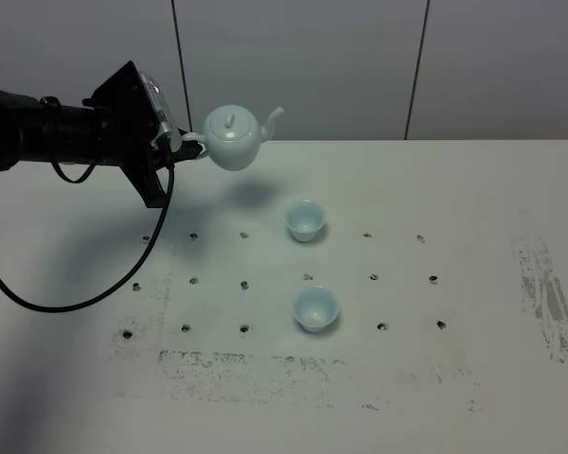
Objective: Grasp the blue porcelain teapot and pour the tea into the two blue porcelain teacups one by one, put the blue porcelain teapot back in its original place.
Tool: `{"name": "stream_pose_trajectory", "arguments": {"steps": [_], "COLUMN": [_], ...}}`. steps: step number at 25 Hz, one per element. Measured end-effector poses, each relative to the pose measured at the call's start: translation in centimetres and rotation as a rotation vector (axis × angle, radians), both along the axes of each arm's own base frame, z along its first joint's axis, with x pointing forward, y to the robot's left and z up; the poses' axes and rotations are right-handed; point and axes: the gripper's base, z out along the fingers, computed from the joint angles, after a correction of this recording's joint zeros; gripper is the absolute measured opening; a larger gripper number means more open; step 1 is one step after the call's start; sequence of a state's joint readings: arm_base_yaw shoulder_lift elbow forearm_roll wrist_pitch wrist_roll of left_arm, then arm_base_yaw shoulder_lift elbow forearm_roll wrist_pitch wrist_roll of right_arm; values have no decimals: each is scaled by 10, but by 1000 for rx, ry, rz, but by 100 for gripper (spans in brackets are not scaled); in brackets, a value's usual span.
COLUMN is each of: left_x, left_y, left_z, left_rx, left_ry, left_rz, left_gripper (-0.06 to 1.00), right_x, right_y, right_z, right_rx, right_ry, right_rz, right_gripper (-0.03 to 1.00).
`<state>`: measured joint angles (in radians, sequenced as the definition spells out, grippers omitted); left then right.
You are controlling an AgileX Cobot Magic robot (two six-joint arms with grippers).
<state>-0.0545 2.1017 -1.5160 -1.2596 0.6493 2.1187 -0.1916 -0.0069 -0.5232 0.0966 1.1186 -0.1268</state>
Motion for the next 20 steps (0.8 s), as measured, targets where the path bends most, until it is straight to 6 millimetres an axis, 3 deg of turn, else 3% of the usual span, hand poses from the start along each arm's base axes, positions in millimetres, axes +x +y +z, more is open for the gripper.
{"name": "stream_pose_trajectory", "arguments": {"steps": [11, 20], "left_x": [1, -3], "left_y": [1, -13], "left_z": [-1, -5], "left_rx": [9, 81], "left_ry": [-5, -16], "left_rz": [15, -48], "left_gripper": [11, 11], "right_x": [0, 0], "right_y": [0, 0], "right_z": [0, 0], "right_rx": [0, -1], "right_ry": [0, 0], "right_rz": [0, 0], "right_gripper": [35, 35]}}
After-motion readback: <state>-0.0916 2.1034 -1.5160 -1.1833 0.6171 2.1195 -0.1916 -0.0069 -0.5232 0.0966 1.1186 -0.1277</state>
